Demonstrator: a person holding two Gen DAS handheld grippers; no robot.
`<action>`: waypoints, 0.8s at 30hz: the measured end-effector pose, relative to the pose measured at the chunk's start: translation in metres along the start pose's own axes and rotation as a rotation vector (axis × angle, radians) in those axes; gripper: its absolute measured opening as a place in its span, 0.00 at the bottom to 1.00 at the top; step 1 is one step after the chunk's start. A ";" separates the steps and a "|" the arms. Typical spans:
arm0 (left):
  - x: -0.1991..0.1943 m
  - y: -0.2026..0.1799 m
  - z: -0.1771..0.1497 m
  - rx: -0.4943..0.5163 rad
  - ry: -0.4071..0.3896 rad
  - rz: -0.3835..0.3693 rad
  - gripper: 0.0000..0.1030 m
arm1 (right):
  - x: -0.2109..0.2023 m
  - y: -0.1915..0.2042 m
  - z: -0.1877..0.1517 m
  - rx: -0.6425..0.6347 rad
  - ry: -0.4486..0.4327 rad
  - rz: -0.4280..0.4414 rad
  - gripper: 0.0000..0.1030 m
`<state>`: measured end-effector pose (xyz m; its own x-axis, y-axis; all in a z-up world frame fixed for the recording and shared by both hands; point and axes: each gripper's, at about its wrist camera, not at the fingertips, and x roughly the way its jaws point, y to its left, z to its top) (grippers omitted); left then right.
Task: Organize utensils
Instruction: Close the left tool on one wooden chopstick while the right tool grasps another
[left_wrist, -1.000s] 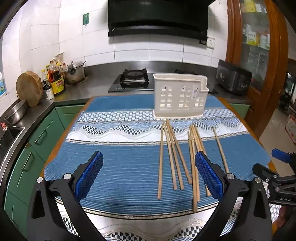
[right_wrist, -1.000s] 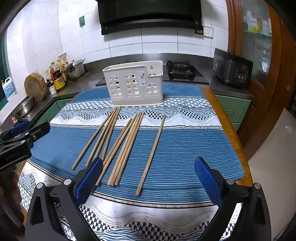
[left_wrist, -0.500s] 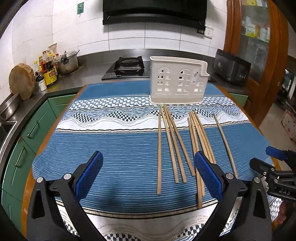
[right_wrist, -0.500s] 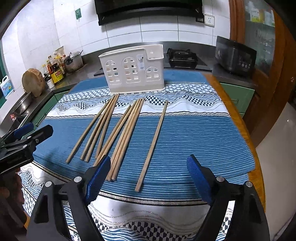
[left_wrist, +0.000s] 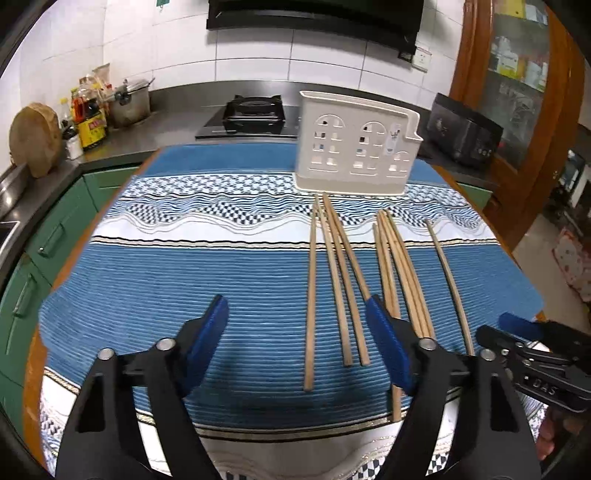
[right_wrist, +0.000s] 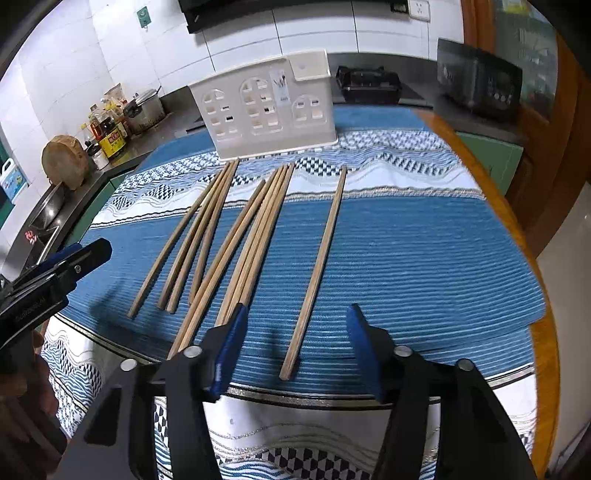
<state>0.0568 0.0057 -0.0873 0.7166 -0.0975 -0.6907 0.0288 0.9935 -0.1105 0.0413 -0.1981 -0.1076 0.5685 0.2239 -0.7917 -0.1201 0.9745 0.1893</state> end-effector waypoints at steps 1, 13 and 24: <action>0.001 -0.001 0.000 -0.001 -0.002 -0.011 0.68 | 0.002 0.000 0.000 0.005 0.008 0.004 0.44; 0.021 -0.007 -0.003 0.047 0.042 -0.064 0.68 | 0.025 0.001 -0.003 0.023 0.073 0.026 0.16; 0.050 0.000 -0.006 0.042 0.142 -0.060 0.32 | 0.030 -0.002 -0.005 0.024 0.084 0.001 0.08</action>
<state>0.0888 0.0005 -0.1260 0.6070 -0.1615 -0.7781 0.0997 0.9869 -0.1270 0.0546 -0.1929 -0.1340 0.4982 0.2264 -0.8370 -0.1009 0.9739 0.2034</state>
